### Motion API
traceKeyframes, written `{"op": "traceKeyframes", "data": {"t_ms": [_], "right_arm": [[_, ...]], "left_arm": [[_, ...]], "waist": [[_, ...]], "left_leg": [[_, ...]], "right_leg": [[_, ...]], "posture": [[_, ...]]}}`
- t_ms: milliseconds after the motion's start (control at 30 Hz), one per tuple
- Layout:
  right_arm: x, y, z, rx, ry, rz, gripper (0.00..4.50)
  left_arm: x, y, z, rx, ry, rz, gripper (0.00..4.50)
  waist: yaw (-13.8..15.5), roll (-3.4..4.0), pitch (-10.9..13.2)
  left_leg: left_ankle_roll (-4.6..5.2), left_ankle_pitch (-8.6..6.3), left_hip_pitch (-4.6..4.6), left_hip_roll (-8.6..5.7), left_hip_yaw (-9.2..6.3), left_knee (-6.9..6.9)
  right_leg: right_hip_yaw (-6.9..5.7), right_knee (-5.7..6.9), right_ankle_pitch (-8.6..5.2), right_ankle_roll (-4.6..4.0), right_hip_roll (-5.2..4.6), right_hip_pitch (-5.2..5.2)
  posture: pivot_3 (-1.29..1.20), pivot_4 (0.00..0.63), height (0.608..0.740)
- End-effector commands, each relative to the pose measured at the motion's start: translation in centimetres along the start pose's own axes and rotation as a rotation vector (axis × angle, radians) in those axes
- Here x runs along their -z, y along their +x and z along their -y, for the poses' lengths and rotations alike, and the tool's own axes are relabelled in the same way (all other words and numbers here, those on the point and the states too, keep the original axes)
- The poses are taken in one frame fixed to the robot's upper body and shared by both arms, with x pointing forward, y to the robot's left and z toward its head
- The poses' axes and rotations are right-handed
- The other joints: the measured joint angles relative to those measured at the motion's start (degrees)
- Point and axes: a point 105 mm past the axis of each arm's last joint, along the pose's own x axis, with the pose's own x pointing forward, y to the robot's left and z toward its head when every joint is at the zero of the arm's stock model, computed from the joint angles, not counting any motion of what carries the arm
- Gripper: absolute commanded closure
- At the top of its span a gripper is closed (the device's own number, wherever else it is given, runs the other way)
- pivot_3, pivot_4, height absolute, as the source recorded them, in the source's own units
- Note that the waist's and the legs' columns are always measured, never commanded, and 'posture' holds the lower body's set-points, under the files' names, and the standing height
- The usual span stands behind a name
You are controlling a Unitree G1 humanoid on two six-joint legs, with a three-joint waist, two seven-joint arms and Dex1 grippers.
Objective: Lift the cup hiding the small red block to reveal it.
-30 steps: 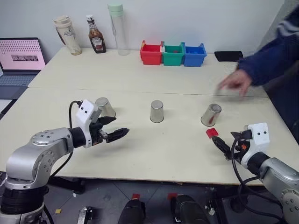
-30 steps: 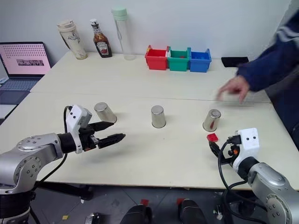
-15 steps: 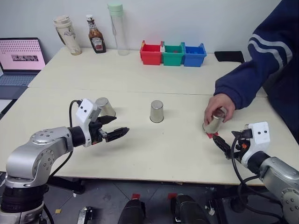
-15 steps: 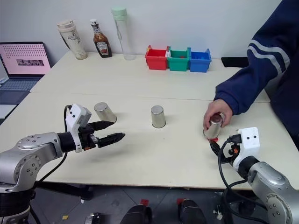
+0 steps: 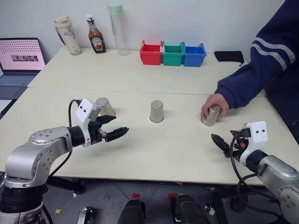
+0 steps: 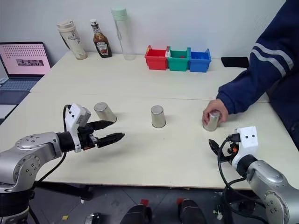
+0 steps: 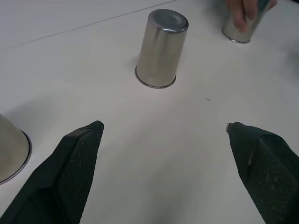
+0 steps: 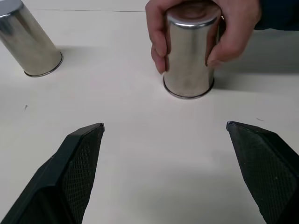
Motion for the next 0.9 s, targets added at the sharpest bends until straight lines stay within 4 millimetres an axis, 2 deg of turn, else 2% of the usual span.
{"op": "traceKeyframes", "data": {"t_ms": [33, 900], "right_arm": [[-1.17, -0.29, -0.39, -0.005, -0.028, 0.048, 0.04], [-1.30, -0.15, -0.32, 0.002, -0.035, 0.051, 0.04]], "left_arm": [[-0.85, -0.71, 0.19, -0.001, 0.043, 0.025, 0.00], [-1.09, -0.49, -0.04, -0.005, 0.056, 0.024, 0.00]], "waist": [[0.01, 0.00, 0.00], [0.03, 0.00, 0.00]], "left_leg": [[0.00, 0.00, 0.00, 0.00, 0.01, 0.00], [0.00, 0.00, 0.01, -0.01, 0.01, 0.01]], "right_leg": [[0.01, 0.00, 0.00, 0.00, 0.00, 0.00], [0.01, 0.02, 0.00, 0.01, 0.00, 0.00]], "posture": [[0.00, 0.150, 0.740], [0.00, 0.150, 0.740]]}}
